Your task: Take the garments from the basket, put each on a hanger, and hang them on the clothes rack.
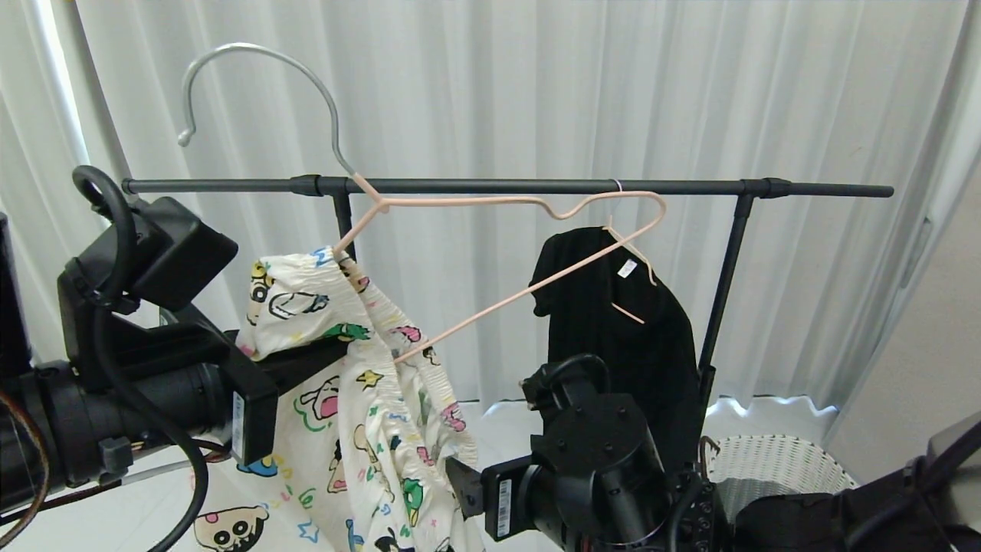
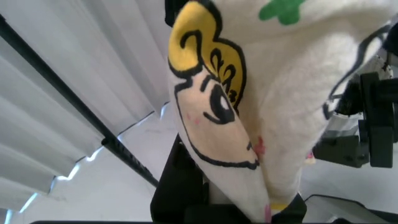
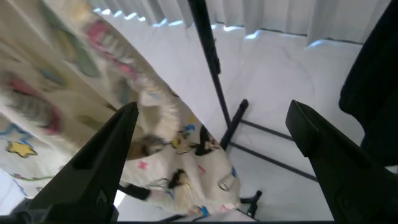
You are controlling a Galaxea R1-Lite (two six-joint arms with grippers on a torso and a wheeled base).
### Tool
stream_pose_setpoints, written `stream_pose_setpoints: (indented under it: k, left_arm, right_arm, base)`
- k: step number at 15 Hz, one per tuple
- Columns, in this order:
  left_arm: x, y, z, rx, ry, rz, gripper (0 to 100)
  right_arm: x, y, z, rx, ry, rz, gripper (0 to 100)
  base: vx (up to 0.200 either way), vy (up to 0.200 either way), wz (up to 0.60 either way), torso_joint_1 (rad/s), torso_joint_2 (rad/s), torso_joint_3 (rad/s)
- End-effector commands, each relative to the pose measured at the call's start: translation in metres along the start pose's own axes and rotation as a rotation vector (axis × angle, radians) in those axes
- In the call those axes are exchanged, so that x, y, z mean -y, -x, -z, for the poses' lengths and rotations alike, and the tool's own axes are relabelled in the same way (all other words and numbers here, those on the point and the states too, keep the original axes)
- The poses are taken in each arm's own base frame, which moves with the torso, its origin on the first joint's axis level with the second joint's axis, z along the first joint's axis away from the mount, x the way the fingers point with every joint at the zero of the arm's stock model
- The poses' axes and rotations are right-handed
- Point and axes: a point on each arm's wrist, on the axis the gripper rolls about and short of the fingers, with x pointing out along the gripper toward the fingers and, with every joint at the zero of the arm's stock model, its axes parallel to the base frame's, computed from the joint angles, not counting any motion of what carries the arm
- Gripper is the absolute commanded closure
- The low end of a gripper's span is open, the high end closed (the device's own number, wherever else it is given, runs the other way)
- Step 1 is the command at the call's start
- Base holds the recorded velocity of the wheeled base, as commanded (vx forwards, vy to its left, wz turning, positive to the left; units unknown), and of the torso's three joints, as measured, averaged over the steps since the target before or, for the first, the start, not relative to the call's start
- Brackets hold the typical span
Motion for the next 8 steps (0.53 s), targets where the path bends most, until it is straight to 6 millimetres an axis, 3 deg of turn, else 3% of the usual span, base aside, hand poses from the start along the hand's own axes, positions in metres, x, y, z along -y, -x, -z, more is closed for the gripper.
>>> stream_pose_setpoints:
  k: [1,3,8]
  left_arm:
    - [0.001,0.001,0.005,-0.012,0.001,-0.002,100]
    - [0.001,0.003,0.013,-0.037,0.003,-0.02,100]
    - [0.009,0.013,0.043,-0.108,-0.038,-0.019,100]
  right_arm:
    - [0.011,-0.001,0.005,-0.016,0.017,0.075,0]
    - [0.036,0.0,0.001,-0.02,0.031,0.235,0]
    - [0.106,0.0,-0.048,0.083,0.062,0.488,0]
  base:
    - [0.0,0.0,0.0,0.0,0.0,0.0]
    - [0.0,0.0,0.0,0.0,0.0,0.0]
    - [0.0,0.0,0.0,0.0,0.0,0.0]
